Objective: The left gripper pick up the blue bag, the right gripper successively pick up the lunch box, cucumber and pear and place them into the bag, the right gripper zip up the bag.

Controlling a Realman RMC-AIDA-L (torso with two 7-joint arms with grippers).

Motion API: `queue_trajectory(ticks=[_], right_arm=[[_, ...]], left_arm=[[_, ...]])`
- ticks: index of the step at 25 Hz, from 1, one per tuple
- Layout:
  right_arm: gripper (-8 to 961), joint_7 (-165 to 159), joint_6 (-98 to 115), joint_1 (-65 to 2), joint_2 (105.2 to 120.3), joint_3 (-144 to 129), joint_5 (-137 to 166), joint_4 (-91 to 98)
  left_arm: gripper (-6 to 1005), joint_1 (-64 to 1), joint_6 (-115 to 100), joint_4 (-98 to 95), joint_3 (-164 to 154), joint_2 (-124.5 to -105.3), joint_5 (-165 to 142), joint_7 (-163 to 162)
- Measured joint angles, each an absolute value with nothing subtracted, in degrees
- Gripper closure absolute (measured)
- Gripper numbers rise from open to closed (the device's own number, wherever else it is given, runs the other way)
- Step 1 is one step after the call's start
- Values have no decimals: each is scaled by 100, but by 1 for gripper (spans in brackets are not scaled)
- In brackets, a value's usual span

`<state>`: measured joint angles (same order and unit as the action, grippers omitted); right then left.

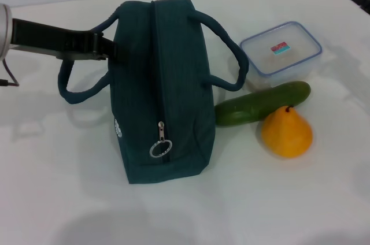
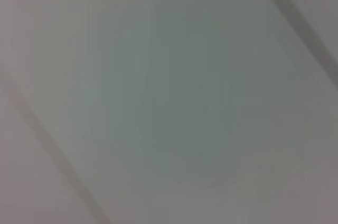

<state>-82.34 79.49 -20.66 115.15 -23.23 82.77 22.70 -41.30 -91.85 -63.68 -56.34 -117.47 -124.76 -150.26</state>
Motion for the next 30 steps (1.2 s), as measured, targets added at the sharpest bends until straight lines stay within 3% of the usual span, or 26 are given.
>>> queue_trajectory(ticks=[7,16,30], right_arm=[[310,-8058,7098,-2083,11514,-2120,7922,1773],[330,-8071,5921,-2673,11519,-2204,7813,1175],[363,-8092,5971,-2968,11567,-2473,7834,625]], left_arm=[[953,-4122,-9175,-6335,-5634,-11746,-12478,-14986],[952,-4110,-9137,-6335,-5637,-11793,-12493,-14829],[952,-4076,-9091,-6259,-5634,-11804,-12506,-14726]])
